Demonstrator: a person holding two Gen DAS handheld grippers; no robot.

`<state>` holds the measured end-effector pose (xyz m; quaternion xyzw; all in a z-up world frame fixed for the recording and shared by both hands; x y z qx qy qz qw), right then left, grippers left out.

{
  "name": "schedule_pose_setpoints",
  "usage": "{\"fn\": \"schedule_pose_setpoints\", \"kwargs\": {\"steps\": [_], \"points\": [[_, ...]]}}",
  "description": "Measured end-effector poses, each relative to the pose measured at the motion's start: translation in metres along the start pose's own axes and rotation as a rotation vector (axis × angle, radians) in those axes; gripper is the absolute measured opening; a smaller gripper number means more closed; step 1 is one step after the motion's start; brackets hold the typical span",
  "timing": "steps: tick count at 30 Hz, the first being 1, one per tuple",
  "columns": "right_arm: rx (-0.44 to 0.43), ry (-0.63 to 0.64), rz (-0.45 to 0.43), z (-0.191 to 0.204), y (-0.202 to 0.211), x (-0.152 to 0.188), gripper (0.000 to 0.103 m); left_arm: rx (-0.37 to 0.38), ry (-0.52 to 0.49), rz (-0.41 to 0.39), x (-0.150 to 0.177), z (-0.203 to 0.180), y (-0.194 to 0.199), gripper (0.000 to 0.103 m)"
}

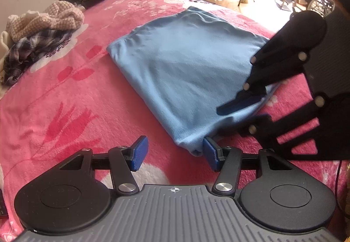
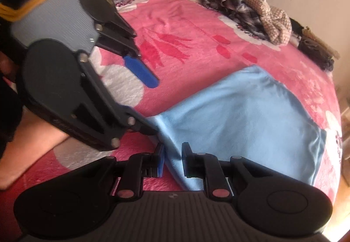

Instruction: Fold clothes

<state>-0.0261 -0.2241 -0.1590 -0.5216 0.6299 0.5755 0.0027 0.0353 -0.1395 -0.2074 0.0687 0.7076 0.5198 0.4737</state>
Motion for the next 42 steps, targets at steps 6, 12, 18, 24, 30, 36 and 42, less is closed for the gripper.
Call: {"fn": "schedule_pose_setpoints", "kwargs": {"steps": [6, 12, 18, 24, 30, 36, 42], "points": [[-0.015, -0.089, 0.001, -0.01, 0.0, -0.001, 0.013, 0.016, -0.038, 0.014, 0.002, -0.008, -0.003, 0.055], [-0.023, -0.112, -0.002, -0.011, 0.003, -0.001, 0.012, -0.013, 0.034, 0.03, 0.004, 0.002, -0.006, 0.055], [-0.025, -0.112, -0.002, -0.01, 0.004, -0.001, 0.012, -0.056, 0.062, 0.109, 0.014, 0.009, -0.009, 0.055], [-0.075, -0.085, 0.027, -0.003, 0.005, 0.003, 0.013, -0.04, 0.11, 0.119, 0.021, 0.016, -0.002, 0.055], [-0.106, -0.11, 0.013, -0.009, 0.019, 0.003, 0.013, -0.059, 0.173, 0.109, 0.028, 0.03, 0.008, 0.055], [-0.112, -0.199, -0.009, -0.018, 0.006, -0.015, 0.013, -0.07, 0.234, 0.085, 0.028, 0.043, 0.013, 0.055], [-0.115, -0.146, 0.019, 0.0, -0.017, -0.019, 0.013, -0.066, 0.239, 0.062, 0.027, 0.044, 0.015, 0.055]]}}
Point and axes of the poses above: each gripper's, at about its wrist camera, not at the fingertips, and y roughly against the way its jaws point, z to its left, x to its underside, the point moved 5 cm from there along -y, roughly the way its jaws point, and after that the axes turned 11 degrees about x, right-handed, at the moved point
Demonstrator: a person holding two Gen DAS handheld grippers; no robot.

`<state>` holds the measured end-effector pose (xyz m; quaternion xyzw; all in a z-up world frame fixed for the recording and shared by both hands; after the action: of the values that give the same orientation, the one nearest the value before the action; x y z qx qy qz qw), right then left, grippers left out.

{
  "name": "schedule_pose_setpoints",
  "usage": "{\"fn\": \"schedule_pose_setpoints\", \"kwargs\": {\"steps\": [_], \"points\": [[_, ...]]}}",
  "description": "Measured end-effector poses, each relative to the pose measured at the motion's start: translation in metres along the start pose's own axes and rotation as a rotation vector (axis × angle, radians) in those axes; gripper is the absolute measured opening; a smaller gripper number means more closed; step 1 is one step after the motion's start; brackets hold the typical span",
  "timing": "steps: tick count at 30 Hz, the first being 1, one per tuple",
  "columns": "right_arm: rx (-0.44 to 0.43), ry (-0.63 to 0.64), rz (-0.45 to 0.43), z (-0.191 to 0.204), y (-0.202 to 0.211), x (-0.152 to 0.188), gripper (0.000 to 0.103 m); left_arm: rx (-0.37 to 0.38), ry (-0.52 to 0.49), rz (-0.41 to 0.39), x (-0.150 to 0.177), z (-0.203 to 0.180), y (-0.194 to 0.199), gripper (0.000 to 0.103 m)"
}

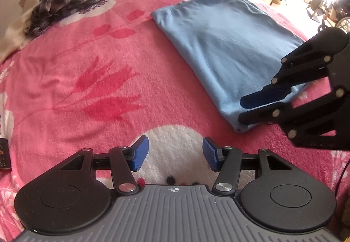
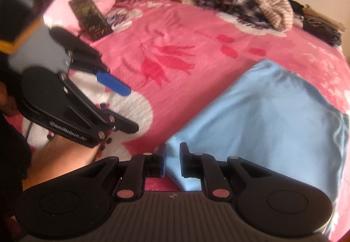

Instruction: Fold clothes

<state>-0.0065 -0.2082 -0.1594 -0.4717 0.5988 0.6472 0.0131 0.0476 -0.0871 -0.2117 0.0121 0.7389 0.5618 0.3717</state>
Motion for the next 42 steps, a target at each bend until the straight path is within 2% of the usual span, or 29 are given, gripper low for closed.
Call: {"fn": "schedule_pose_setpoints", "kwargs": {"steps": [4, 6, 8, 10, 12, 13, 14, 19, 23, 25, 29, 33, 36, 39, 42], "points": [[-0.005, 0.029, -0.025, 0.004, 0.009, 0.001, 0.015, 0.002, 0.022, 0.003, 0.001, 0.009, -0.002, 0.055], [-0.011, 0.065, -0.04, 0.009, 0.014, 0.002, 0.021, 0.001, 0.033, 0.002, 0.0, 0.012, -0.004, 0.055], [0.012, 0.124, -0.044, 0.018, 0.01, 0.004, 0.034, 0.0, 0.042, -0.001, -0.001, 0.015, -0.005, 0.055], [0.053, 0.161, -0.048, 0.024, 0.003, 0.006, 0.034, 0.001, 0.047, -0.009, -0.002, 0.016, -0.005, 0.055], [0.093, 0.198, -0.052, 0.029, -0.005, 0.008, 0.027, 0.0, 0.047, -0.019, -0.004, 0.017, -0.004, 0.055], [0.113, 0.217, -0.054, 0.032, -0.008, 0.01, 0.015, 0.0, 0.047, -0.023, -0.004, 0.017, -0.003, 0.055], [0.126, 0.222, -0.058, 0.033, -0.01, 0.009, 0.009, -0.001, 0.046, -0.027, -0.005, 0.018, -0.003, 0.055], [0.135, 0.255, -0.075, 0.036, -0.004, 0.012, 0.009, -0.001, 0.057, -0.029, -0.008, 0.02, -0.007, 0.055], [0.18, 0.376, -0.083, 0.051, -0.005, 0.02, 0.013, 0.01, 0.072, -0.043, -0.014, 0.02, -0.009, 0.055], [0.185, 0.396, -0.09, 0.055, -0.003, 0.021, 0.014, 0.014, 0.08, -0.056, -0.018, 0.02, -0.01, 0.055], [0.139, 0.311, -0.082, 0.05, 0.011, 0.022, 0.016, 0.05, 0.078, -0.094, -0.028, 0.016, -0.012, 0.055], [0.148, 0.104, -0.075, 0.015, 0.034, 0.02, 0.016, 0.107, 0.019, -0.107, -0.032, 0.0, -0.018, 0.055], [0.199, -0.097, -0.064, -0.029, 0.05, 0.022, 0.016, 0.14, -0.044, -0.095, -0.031, -0.015, -0.025, 0.055], [0.283, -0.274, -0.022, -0.073, 0.058, 0.036, 0.016, 0.11, -0.108, -0.049, -0.023, -0.028, -0.033, 0.055], [0.389, -0.392, 0.117, -0.109, 0.054, 0.065, 0.016, 0.094, -0.139, -0.047, -0.022, -0.033, -0.032, 0.055]]}}
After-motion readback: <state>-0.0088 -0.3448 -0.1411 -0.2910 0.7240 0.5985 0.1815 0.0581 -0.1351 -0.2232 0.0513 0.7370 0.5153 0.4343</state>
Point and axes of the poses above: each gripper's, at about its wrist camera, not at the fingertips, and y roughly against the way its jaws point, z to its left, x to its underside, the point moved 5 cm from there along -y, roughly the way its jaws point, and after that the axes turned 11 degrees about x, right-handed, at the moved point
